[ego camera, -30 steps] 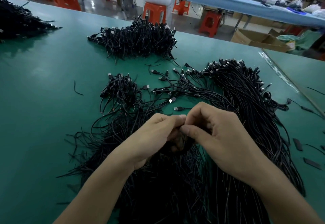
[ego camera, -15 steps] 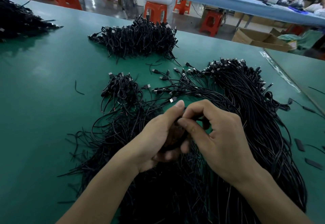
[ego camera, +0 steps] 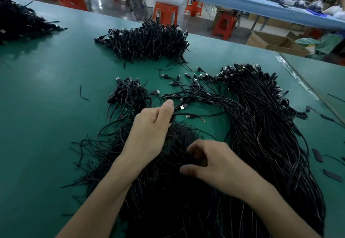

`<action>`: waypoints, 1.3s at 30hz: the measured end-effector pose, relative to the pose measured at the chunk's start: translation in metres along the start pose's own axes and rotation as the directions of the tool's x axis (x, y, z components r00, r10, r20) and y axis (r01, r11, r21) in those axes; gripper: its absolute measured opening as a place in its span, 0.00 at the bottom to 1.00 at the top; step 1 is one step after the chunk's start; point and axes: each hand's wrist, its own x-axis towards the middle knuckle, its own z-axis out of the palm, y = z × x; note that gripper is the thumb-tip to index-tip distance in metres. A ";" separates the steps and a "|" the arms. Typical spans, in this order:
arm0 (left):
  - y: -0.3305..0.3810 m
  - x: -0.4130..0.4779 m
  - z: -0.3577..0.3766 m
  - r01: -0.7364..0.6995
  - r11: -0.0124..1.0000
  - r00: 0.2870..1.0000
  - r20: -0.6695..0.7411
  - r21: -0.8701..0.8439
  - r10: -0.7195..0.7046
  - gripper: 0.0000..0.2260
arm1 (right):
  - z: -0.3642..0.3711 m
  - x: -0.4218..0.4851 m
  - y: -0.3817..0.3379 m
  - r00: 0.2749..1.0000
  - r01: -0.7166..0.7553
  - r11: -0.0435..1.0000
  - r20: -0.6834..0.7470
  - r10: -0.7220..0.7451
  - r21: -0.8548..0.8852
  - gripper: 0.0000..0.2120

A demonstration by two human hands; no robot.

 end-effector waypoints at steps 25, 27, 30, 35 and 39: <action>-0.001 0.000 0.000 -0.031 0.997 0.996 -0.082 -0.076 0.024 0.30 | -0.030 -0.015 -0.018 0.850 0.140 0.969 -0.527 -0.012 0.203 0.06; 0.003 -0.001 0.001 -0.024 0.992 0.997 -0.069 -0.123 0.016 0.30 | -0.034 -0.012 -0.019 0.779 0.213 0.900 -0.622 0.078 0.380 0.06; 0.006 -0.003 0.005 -0.015 0.981 0.999 0.026 -0.193 0.021 0.29 | -0.027 -0.008 -0.026 0.757 0.326 0.676 -0.611 0.232 0.661 0.06; 0.013 -0.012 0.012 0.038 0.960 0.974 0.223 -0.276 0.026 0.19 | -0.002 -0.005 -0.046 0.857 0.362 0.443 -0.480 0.189 0.820 0.07; 0.015 -0.013 0.007 0.029 0.907 0.976 0.207 -0.421 0.065 0.16 | 0.006 -0.007 -0.050 0.862 0.421 0.493 -0.505 0.042 0.761 0.04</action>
